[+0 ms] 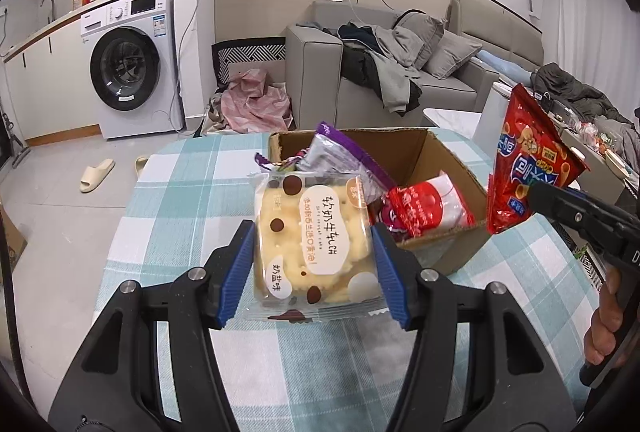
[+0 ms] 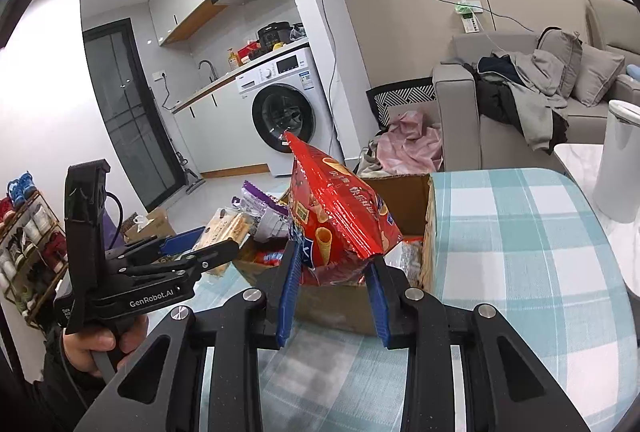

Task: Organize snacks
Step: 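Lift the bun pack and red chip bag over the box with both grippers, then lower both packs into the box and open both grippers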

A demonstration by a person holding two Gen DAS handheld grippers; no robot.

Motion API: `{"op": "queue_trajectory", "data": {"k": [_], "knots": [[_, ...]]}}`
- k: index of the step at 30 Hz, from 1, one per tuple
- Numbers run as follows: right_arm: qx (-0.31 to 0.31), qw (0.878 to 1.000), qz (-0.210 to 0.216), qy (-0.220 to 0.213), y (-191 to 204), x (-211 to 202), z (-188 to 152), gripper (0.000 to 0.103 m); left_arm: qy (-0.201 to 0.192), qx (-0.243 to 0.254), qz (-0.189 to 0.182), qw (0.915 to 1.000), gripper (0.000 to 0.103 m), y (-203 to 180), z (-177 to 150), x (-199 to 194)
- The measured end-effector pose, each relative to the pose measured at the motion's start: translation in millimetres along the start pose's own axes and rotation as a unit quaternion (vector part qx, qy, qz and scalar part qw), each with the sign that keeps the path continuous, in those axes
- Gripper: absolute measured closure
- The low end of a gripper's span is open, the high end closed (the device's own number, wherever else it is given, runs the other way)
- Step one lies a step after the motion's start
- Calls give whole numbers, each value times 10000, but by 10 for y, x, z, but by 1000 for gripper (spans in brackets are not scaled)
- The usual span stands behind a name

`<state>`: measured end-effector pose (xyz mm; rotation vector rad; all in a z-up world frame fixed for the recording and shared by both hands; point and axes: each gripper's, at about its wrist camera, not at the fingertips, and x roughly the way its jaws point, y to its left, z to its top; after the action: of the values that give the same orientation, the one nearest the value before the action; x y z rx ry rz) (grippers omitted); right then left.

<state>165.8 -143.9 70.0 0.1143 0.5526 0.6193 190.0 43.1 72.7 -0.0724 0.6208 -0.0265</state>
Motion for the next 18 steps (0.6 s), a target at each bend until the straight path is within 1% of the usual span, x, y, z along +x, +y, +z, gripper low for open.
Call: {"op": "queue_trajectory", "data": {"k": [13, 18], "knots": [[12, 9999, -100, 74, -86, 288, 123, 72, 58, -21, -106, 9999, 48, -116, 228, 471], [112, 9997, -178, 97, -146, 398, 173, 72, 24, -15, -175, 9998, 48, -145, 295, 602]]}}
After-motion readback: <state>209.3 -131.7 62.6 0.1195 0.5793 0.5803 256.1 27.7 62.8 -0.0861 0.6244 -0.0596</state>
